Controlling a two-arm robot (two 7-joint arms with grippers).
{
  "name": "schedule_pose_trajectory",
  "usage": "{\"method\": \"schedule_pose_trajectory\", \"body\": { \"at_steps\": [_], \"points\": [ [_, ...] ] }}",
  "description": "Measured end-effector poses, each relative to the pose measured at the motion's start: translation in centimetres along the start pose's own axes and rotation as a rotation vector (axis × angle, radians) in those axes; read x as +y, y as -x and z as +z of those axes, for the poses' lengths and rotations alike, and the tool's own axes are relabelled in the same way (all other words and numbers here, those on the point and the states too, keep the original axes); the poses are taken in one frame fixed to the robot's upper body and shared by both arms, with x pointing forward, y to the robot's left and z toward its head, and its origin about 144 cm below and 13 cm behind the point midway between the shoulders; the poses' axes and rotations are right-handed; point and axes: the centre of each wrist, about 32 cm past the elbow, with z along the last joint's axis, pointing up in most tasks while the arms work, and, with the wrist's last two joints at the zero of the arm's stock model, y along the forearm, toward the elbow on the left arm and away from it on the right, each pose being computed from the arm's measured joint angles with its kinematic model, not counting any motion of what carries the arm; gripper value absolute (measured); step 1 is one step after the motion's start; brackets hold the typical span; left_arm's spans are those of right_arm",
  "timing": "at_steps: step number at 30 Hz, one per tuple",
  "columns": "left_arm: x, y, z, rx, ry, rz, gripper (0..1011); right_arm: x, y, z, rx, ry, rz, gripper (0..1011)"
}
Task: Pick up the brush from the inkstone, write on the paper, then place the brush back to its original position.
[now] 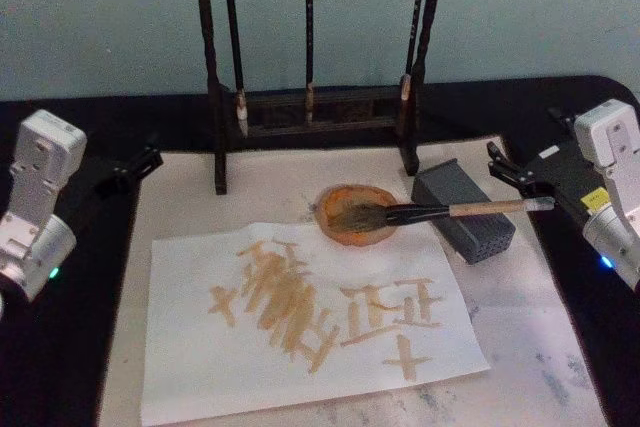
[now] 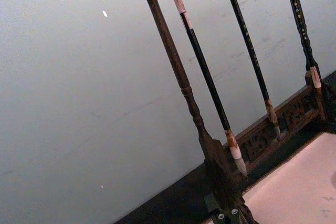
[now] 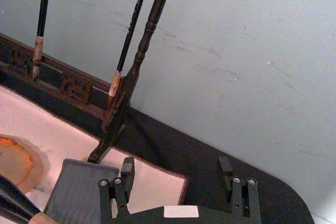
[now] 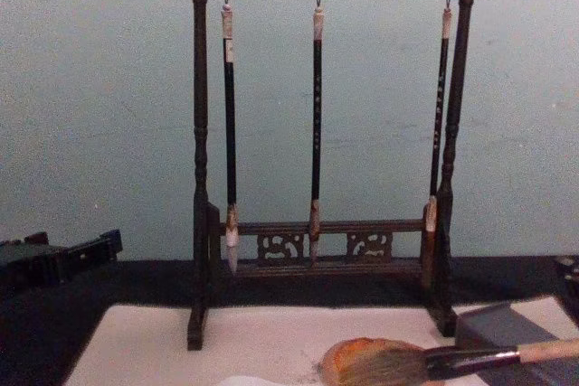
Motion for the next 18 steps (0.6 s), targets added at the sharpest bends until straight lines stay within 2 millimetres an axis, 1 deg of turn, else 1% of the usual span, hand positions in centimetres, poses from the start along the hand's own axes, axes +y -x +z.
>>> {"method": "schedule_pose_trajectory", "body": {
  "at_steps": [18],
  "points": [
    [0.0,0.0,0.0,0.0,0.0,0.0,1002,0.0,0.0,0.0,0.0,0.0,0.0,1000]
  ]
}}
